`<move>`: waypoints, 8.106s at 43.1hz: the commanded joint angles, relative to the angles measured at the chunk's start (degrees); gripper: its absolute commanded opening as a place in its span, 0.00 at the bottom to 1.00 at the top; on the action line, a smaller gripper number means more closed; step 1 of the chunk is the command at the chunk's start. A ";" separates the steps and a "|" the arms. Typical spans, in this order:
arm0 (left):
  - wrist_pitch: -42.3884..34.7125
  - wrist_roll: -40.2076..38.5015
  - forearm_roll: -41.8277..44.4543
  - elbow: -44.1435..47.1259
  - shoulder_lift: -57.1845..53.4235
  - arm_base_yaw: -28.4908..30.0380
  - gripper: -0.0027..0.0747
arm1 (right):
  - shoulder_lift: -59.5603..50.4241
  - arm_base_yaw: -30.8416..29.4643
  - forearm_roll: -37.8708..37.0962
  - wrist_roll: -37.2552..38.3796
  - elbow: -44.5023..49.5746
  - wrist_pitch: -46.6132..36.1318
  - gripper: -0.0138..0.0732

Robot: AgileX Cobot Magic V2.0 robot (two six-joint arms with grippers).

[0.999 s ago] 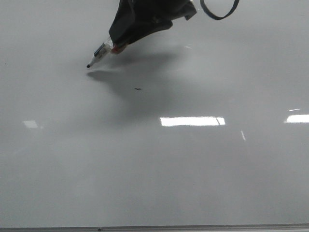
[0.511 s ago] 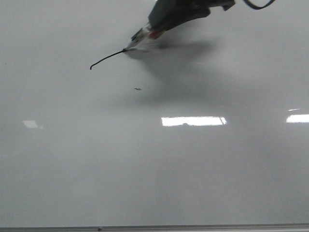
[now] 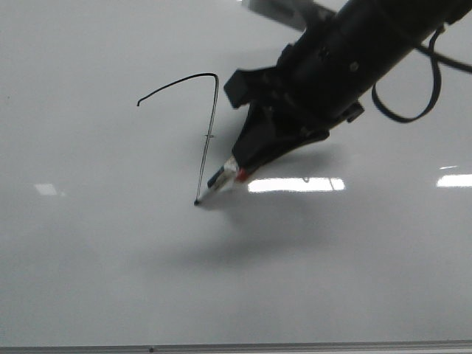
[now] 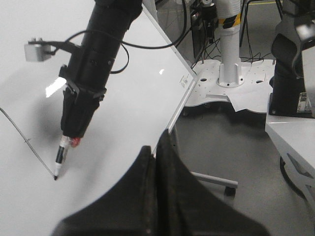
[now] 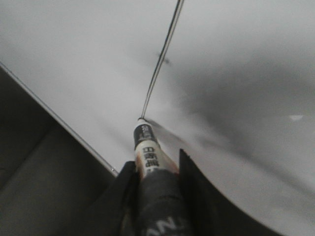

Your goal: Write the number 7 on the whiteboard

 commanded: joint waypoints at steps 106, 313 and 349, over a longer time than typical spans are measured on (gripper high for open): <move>-10.56 -17.09 8.08 -9.91 42.64 52.38 0.01 | -68.89 -8.28 -7.33 3.18 27.34 5.66 0.48; -25.05 -16.84 5.99 24.76 -15.02 57.00 0.01 | -81.19 -14.54 -7.96 9.71 42.31 -7.94 0.08; -25.05 -16.84 5.99 24.76 -15.02 57.00 0.01 | -98.11 -24.82 -42.79 41.11 61.55 -19.86 0.08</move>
